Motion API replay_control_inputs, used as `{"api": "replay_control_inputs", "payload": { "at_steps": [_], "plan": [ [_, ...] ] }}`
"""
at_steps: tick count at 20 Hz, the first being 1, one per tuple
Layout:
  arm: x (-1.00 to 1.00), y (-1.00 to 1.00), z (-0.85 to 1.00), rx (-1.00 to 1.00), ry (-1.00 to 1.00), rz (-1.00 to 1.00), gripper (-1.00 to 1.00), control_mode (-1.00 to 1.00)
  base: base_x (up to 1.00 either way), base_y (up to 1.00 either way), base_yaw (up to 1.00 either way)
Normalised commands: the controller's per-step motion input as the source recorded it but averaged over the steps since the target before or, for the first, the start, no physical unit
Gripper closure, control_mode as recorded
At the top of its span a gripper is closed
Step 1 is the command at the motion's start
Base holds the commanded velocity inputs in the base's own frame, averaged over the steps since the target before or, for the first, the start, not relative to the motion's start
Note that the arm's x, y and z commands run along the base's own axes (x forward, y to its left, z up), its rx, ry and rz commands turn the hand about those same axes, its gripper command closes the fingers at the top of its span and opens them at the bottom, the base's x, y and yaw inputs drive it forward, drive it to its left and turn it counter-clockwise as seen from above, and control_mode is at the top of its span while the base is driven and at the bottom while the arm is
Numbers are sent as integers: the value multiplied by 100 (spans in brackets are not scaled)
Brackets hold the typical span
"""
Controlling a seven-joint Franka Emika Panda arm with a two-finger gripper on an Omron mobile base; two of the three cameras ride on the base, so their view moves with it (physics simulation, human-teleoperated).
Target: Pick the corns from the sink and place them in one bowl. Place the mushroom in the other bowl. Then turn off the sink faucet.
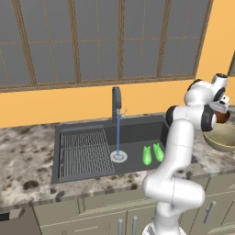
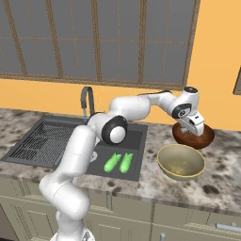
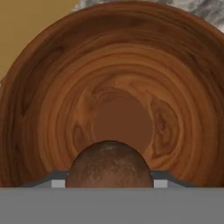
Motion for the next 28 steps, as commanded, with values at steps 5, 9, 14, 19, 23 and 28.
{"api": "replay_control_inputs", "payload": {
  "at_steps": [5, 9, 14, 19, 23, 28],
  "plan": [
    [-9, 8, -7, -2, -13, -2, -100, -100, 0, 0, 0],
    [-9, 48, 7, -4, -25, -5, -100, -100, 0, 0, 0],
    [-28, 86, 38, -1, -37, 0, -100, -100, 0, 0, 0],
    [-12, 99, 39, -4, -21, 1, -100, -100, 0, 0, 0],
    [-17, 57, 99, -2, 0, 12, -100, -100, 0, 0, 0],
    [-63, 44, 75, -3, 11, 18, -100, -100, 0, 0, 0]
  ]
}}
